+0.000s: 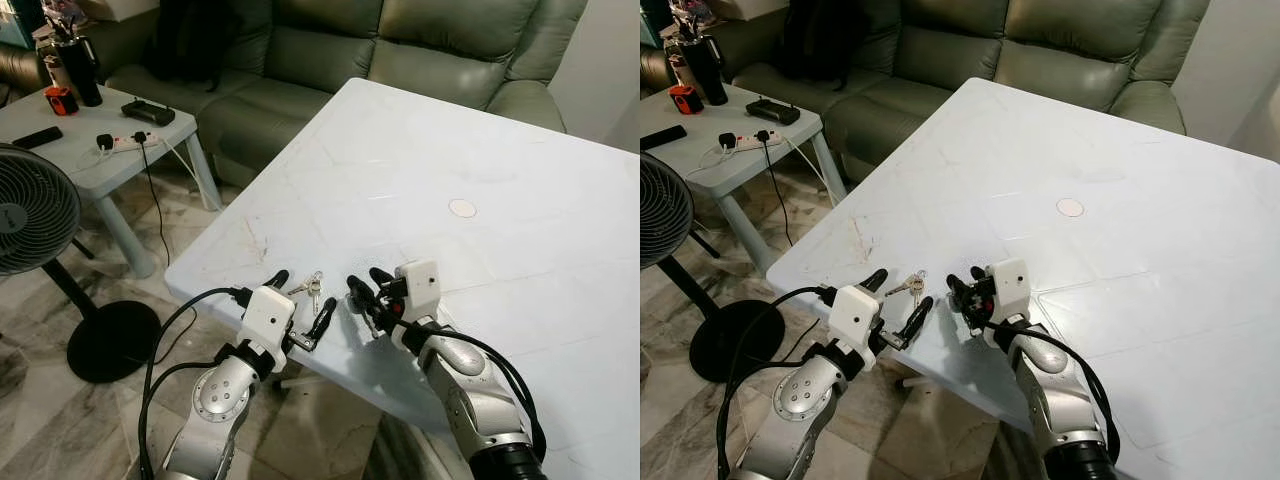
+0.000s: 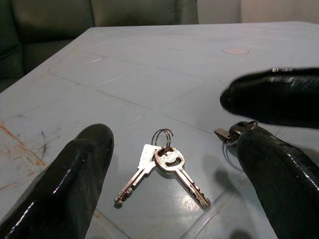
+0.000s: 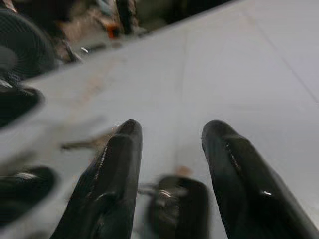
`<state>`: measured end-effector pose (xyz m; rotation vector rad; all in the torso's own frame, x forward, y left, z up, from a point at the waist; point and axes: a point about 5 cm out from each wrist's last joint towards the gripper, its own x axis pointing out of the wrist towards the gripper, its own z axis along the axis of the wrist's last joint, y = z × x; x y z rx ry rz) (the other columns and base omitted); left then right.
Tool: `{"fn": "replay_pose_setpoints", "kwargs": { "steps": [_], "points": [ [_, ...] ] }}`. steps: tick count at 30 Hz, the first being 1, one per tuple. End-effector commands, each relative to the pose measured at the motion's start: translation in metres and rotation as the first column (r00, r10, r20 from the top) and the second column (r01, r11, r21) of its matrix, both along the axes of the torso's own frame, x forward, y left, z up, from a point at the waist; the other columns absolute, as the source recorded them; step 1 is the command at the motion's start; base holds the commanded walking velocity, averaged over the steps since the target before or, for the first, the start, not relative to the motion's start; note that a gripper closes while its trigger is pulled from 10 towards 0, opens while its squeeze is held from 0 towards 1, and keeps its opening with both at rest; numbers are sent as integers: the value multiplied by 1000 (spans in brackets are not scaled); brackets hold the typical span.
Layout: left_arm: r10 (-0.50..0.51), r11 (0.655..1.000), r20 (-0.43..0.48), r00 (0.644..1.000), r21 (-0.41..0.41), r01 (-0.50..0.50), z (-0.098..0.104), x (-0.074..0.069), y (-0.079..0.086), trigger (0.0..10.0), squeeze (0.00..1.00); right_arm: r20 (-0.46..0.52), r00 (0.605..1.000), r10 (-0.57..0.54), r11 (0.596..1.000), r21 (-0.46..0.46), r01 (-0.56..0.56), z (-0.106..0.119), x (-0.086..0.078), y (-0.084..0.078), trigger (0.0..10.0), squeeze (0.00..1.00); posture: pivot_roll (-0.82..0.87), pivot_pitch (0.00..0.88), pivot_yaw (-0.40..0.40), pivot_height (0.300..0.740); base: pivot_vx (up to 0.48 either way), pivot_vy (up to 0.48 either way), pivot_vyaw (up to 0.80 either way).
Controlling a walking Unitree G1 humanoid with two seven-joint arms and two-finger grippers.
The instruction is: Hang keys on a hook
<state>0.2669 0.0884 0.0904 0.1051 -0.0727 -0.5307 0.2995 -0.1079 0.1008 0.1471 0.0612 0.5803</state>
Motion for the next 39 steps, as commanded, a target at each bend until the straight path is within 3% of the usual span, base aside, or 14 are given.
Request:
{"fn": "replay_pose_setpoints", "kwargs": {
  "steps": [1, 7, 9, 10, 14, 15, 17, 32, 33, 34, 39],
  "points": [
    [5, 1000, 6, 1000, 9, -5, 2, -1, 0, 10000, 0, 16, 1000, -8, 999, 42, 7, 5, -1, -6, 10000, 0, 28, 98, -32, 740, 0, 0, 0],
    [0, 1000, 5, 1000, 8, 0, 2, -1, 0, 10000, 0, 52, 999, 1, 998, 56, -4, 9, -1, -18, 10000, 0, 24, 100, -29, 740, 0, 0, 0],
    [-1, 1000, 6, 1000, 9, 1, 2, -1, 0, 10000, 0, 78, 997, 22, 1000, -11, -21, 8, -2, -19, 10000, 0, 23, 99, -28, 740, 0, 0, 0],
    [-2, 1000, 7, 1000, 9, 2, 2, -1, 0, 10000, 0, 78, 996, 32, 995, -95, -25, 2, -3, -20, 10000, 0, 22, 99, -27, 740, 0, 0, 0],
    [-2, 1000, 7, 1000, 9, 2, 2, 0, 0, 10000, 0, 69, 996, 49, 990, -137, -40, -5, -5, -20, 10000, 0, 22, 99, -25, 740, 0, 0, 0],
    [-2, 1000, 7, 1000, 9, 2, 2, 0, 0, 10000, 0, 67, 996, 56, 987, -151, -45, -6, -5, -20, 10000, 627, 22, 99, -25, 740, 0, 0, 0],
    [-2, 1000, 7, 1000, 9, 2, 2, 0, 0, 10000, 0, 59, 996, 65, 983, -175, -54, -10, -6, -19, 10000, 1000, 22, 99, -25, 740, 0, 0, 0],
    [-3, 1000, 5, 1000, 9, 3, 2, -1, 1, 10000, 0, 88, 992, 95, 967, -247, -71, -16, -9, -17, 10000, 1000, 25, 100, -23, 740, 0, 0, 0],
    [-3, 1000, 5, 1000, 10, 3, 2, -1, 0, 10000, 0, 104, 990, 91, 961, -269, -60, -16, -9, -17, 10000, 416, 24, 99, -24, 740, 0, 0, 0],
    [-4, 1000, 6, 1000, 9, 4, 2, -1, 0, 10000, 0, 108, 990, 96, 960, -272, -64, -16, -9, -16, 10000, 0, 24, 99, -24, 740, 0, 0, 0],
    [-5, 1000, 6, 1000, 8, 5, 2, -1, -1, 10000, 0, 109, 990, 94, 960, -274, -61, -17, -9, -15, 10000, 0, 22, 97, -24, 740, 0, 0, 0]
  ]
}}
